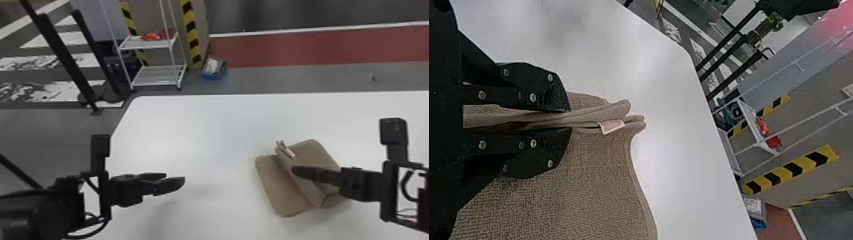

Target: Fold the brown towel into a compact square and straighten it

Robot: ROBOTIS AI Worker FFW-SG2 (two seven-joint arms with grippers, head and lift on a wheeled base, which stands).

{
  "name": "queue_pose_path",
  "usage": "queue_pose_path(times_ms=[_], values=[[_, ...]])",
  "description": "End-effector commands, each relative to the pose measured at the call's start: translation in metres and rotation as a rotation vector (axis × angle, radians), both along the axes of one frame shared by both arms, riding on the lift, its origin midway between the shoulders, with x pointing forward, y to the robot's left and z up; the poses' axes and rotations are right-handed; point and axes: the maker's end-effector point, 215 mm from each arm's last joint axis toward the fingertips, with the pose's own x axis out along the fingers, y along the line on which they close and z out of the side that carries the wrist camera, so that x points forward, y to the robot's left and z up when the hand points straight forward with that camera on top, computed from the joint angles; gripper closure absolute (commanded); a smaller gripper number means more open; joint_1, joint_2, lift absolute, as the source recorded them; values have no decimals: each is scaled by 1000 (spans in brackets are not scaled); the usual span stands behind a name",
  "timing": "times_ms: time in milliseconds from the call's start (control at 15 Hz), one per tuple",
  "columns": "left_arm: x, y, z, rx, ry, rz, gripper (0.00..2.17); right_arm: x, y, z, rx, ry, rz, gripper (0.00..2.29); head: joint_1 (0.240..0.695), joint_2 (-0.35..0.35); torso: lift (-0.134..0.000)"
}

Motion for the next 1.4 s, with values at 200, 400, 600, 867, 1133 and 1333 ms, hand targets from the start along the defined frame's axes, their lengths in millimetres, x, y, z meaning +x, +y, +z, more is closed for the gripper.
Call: queue_pose_path(times_ms=[200, 400, 600, 867, 1133, 1333], values=[[7, -1, 7, 1, -16, 5, 80, -41, 18, 15, 86, 24, 72, 43, 695, 233, -124], [22, -13, 23, -39, -31, 4, 201, -45, -14, 35, 81, -23, 11, 329, 695, 243, -124], [42, -36, 36, -62, -58, -26, 2145, -47, -68, 45, 15, -55, -105, 1777, 695, 171, -124], [68, -92, 42, -155, -104, -187, 2145, -64, -123, 20, -150, 11, -232, 2192, 695, 55, -124], [81, -128, 32, -231, -128, -274, 2145, -73, -149, -5, -249, 72, -287, 2192, 695, -87, -124], [84, -156, 22, -250, -144, -323, 2145, -80, -154, -20, -288, 127, -303, 2192, 695, -149, -124]])
